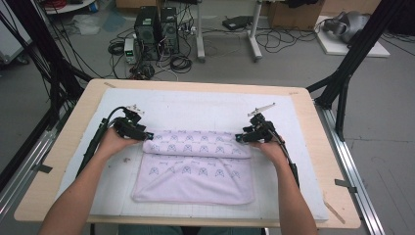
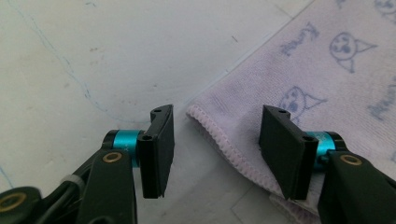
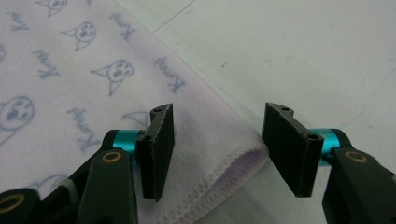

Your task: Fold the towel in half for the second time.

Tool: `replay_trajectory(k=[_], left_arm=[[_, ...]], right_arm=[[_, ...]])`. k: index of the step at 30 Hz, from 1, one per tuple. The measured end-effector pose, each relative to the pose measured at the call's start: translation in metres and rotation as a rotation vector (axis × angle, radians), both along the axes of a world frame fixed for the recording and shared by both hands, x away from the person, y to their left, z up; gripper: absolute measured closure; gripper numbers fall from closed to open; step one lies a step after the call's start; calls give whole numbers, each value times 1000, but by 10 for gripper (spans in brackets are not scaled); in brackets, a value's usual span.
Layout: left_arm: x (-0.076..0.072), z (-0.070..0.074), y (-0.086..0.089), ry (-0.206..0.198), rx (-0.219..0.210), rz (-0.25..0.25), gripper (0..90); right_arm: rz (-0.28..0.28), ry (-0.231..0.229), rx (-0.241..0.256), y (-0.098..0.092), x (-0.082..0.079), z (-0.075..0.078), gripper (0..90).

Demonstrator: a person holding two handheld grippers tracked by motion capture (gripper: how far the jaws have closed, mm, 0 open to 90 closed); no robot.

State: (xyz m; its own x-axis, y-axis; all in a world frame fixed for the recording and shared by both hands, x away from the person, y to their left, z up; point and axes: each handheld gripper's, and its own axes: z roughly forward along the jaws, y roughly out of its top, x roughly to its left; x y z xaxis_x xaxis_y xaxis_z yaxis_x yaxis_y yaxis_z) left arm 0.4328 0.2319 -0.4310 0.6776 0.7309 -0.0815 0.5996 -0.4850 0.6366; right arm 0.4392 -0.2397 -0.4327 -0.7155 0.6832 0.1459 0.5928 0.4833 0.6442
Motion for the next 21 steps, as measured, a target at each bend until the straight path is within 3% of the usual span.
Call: replay_trajectory(k=[2,8,12,14,16,19,21], left_arm=[[-1,-1,6,6,-27,11,470],[1,-1,6,-13,-10,35,461],[2,-3,3,-31,-11,47,484],[1,-2,2,-35,-22,20,568],[0,-2,0,-32,-36,-18,739],[-1,0,0,-40,-51,-25,855],[-3,3,4,-38,-74,-24,870]], right_arm=[[2,-4,0,-1,0,0,434],[6,-7,-23,3,1,-2,458],[-3,-13,-31,3,0,-2,547],[-5,-15,-37,3,-1,-2,611],[10,-17,-29,4,-2,-2,716],[27,-23,-5,5,-4,-3,792],[23,-13,21,3,-5,-2,800]])
